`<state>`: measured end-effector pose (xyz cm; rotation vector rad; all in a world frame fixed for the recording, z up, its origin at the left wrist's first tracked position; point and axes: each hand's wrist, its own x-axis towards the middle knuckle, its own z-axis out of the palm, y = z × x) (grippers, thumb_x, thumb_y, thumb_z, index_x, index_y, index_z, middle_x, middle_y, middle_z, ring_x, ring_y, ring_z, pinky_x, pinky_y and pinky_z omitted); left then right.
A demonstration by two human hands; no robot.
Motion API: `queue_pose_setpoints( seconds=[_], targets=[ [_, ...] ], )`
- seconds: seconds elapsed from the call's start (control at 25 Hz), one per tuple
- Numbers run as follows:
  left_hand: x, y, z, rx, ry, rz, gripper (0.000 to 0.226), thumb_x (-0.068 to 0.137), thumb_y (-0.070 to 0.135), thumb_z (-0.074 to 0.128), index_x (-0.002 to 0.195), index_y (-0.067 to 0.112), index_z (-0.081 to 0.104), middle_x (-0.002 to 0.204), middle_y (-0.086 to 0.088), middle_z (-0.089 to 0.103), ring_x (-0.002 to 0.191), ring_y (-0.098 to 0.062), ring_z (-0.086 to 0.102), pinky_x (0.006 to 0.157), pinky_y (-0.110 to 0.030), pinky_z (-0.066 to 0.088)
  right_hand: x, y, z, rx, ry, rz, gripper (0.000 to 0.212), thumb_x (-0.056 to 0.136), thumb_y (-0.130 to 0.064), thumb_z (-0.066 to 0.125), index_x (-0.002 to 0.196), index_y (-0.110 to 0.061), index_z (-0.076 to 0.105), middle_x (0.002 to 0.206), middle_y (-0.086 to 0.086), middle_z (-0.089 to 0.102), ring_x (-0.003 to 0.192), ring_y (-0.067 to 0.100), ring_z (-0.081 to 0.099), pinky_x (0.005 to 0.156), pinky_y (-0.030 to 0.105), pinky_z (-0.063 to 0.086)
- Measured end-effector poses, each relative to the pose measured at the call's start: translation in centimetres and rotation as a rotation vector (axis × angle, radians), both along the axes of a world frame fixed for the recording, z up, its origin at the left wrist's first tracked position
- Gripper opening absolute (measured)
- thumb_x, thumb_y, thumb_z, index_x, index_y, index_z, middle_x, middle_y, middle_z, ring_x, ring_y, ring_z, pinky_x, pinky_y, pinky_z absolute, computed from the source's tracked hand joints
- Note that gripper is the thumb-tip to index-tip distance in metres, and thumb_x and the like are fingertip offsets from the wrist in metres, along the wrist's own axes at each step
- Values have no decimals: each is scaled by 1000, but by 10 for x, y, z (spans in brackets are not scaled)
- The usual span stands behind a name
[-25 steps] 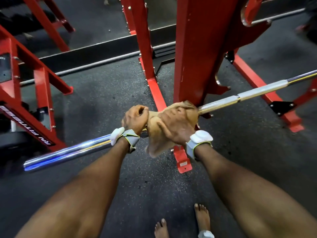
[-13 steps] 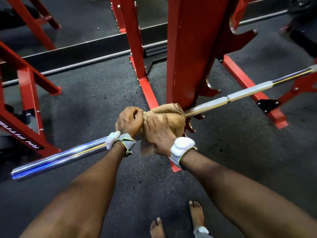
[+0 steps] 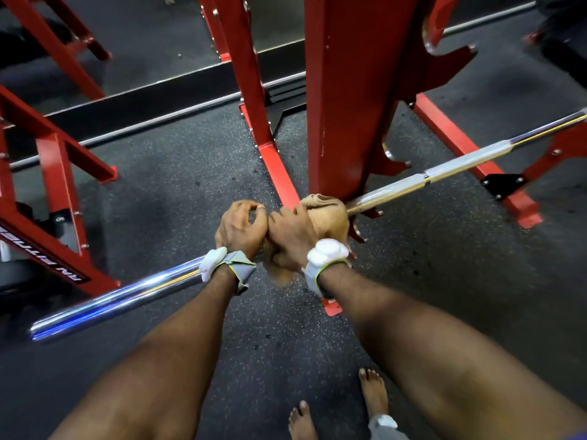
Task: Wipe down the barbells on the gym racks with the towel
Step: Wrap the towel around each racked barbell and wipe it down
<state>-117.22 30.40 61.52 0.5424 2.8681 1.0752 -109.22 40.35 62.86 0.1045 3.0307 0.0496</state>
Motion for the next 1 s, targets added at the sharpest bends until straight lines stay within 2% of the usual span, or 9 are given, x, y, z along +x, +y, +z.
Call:
queue_pose_setpoints(
  seconds=[0.08,0.2,0.32,0.48,0.56,0.68,0.8,0.88,1.0],
  targets=[
    [0,-2,-2,-12,2,-4,17,90,32,59,98,24,72,110,6,68,105,-16,63,88,-32,49,16,-3,-17,-22,140,-9,56,52,-45,74,98,-18,57,93,1,60,87,26,55,78,40,39],
    [-5,-6,-4,-32,-10,-27,18,88,34,57,100,27,70,111,9,66,106,-15,61,89,-33,49,41,38,-41,-173,272,82,72,56,-32,65,126,-15,53,120,7,59,110,30,49,93,44,32],
    [-3,-5,-5,-86,1,-29,20,89,36,56,101,28,70,114,7,66,107,-18,60,88,-34,49,60,77,-41,-107,231,-10,91,49,-30,64,136,-18,43,131,9,57,117,31,47,98,43,31],
    [-2,-1,-2,-116,-5,20,21,89,36,57,102,27,70,114,6,66,110,-21,60,89,-35,49,45,-4,-39,-206,158,-91,67,68,-39,48,125,-4,55,120,25,63,108,46,62,95,58,50],
    [1,-1,0,-119,-20,6,22,89,35,56,103,27,70,115,5,66,112,-21,59,91,-34,47,44,-15,-50,-210,42,14,70,72,-41,52,133,-6,50,133,18,50,125,41,48,110,53,32],
    [1,-2,3,-198,-13,-52,25,91,40,52,104,27,69,111,2,68,108,-24,61,86,-35,48,63,63,-61,-48,151,119,88,57,-42,70,134,-8,47,138,12,42,141,31,29,115,42,22],
    [8,0,7,-374,-21,-138,35,92,46,44,94,20,67,95,-5,70,93,-30,65,68,-31,42,74,97,-41,-116,240,-4,84,57,-38,60,138,-19,47,141,5,47,127,31,45,107,46,29],
    [9,2,12,-415,-37,-134,38,92,47,43,91,17,66,91,-8,70,90,-31,65,66,-30,38,63,52,-39,-224,174,-168,78,63,-39,49,138,-19,42,136,13,51,122,38,48,106,53,31],
    [10,2,13,-386,-38,-115,37,91,46,43,90,17,65,90,-9,70,90,-32,65,66,-30,38,59,14,-70,-306,118,-68,73,69,-39,45,138,-19,35,130,23,56,122,42,52,102,57,40]
  ],
)
